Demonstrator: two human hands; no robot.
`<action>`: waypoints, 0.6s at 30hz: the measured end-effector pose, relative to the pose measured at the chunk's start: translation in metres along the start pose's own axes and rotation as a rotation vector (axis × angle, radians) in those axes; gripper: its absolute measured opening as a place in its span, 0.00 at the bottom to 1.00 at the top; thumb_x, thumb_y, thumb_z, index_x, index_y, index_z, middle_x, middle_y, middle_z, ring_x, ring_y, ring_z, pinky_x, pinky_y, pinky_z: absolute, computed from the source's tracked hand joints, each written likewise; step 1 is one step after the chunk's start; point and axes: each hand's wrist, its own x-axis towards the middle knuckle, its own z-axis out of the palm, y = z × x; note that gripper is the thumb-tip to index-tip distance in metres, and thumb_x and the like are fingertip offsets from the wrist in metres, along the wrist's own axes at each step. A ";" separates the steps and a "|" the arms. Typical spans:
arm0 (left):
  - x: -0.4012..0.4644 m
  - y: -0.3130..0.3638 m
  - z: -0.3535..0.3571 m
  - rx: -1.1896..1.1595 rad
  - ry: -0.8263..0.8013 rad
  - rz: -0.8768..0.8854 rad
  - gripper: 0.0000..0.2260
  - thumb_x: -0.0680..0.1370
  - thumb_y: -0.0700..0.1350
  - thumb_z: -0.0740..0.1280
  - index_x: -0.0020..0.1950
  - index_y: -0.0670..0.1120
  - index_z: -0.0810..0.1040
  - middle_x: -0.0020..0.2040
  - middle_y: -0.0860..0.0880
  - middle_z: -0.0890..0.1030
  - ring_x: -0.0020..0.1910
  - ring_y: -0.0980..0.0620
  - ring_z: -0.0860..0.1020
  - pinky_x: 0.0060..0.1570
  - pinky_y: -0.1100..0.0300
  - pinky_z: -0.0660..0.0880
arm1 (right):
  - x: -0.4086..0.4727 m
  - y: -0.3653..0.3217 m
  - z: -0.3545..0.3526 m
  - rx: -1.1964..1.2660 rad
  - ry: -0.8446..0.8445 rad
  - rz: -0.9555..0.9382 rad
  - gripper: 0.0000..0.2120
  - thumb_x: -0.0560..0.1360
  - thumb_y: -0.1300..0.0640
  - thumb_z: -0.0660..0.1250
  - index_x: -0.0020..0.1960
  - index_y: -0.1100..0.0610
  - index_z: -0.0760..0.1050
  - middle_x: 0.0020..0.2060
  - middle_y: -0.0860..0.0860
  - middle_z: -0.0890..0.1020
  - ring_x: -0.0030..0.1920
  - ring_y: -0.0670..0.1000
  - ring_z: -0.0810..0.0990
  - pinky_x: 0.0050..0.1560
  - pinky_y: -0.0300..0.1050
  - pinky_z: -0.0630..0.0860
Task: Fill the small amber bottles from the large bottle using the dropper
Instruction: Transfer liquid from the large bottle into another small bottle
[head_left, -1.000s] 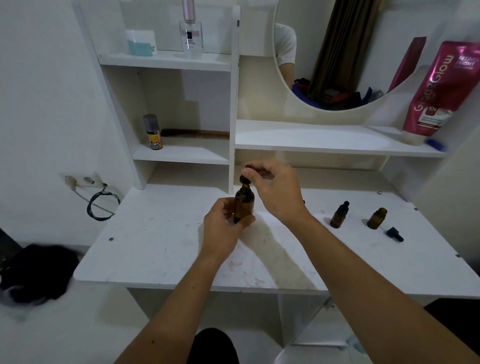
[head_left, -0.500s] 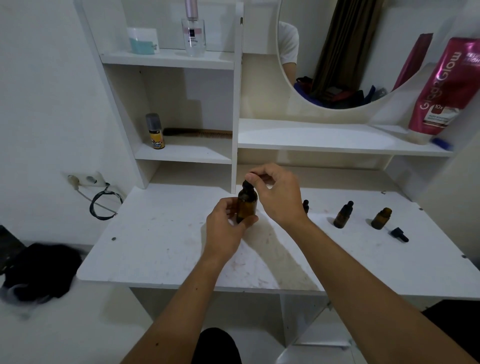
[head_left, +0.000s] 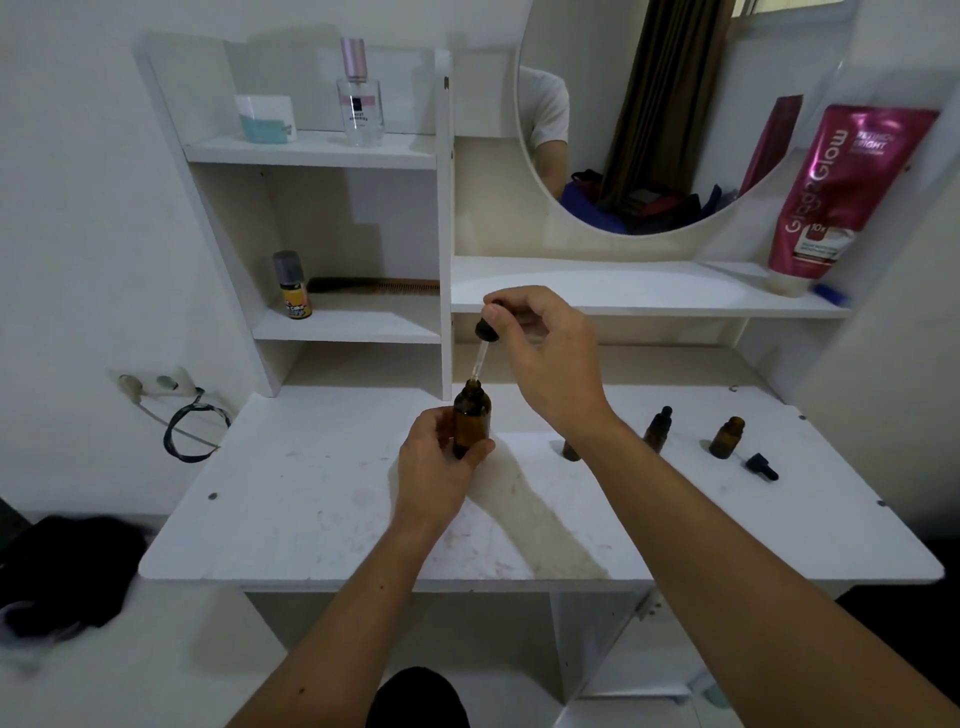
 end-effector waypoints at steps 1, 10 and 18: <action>-0.001 0.001 0.000 0.000 0.011 0.007 0.28 0.73 0.51 0.80 0.70 0.49 0.74 0.65 0.53 0.80 0.61 0.51 0.80 0.65 0.54 0.78 | 0.000 -0.001 -0.003 0.003 0.014 0.000 0.08 0.81 0.58 0.72 0.58 0.59 0.84 0.50 0.49 0.86 0.49 0.40 0.83 0.53 0.28 0.77; -0.022 0.005 0.003 -0.001 0.139 -0.006 0.29 0.71 0.49 0.82 0.65 0.50 0.70 0.59 0.49 0.77 0.53 0.50 0.78 0.49 0.67 0.76 | -0.011 0.001 -0.043 0.127 0.169 0.051 0.08 0.82 0.56 0.70 0.59 0.57 0.83 0.50 0.48 0.87 0.53 0.46 0.86 0.59 0.40 0.81; -0.073 0.033 0.068 -0.084 -0.100 0.046 0.20 0.72 0.51 0.81 0.58 0.52 0.75 0.50 0.55 0.80 0.48 0.55 0.80 0.46 0.66 0.79 | -0.039 0.031 -0.117 0.061 0.273 0.097 0.07 0.82 0.57 0.71 0.58 0.56 0.84 0.49 0.46 0.87 0.52 0.44 0.86 0.57 0.36 0.80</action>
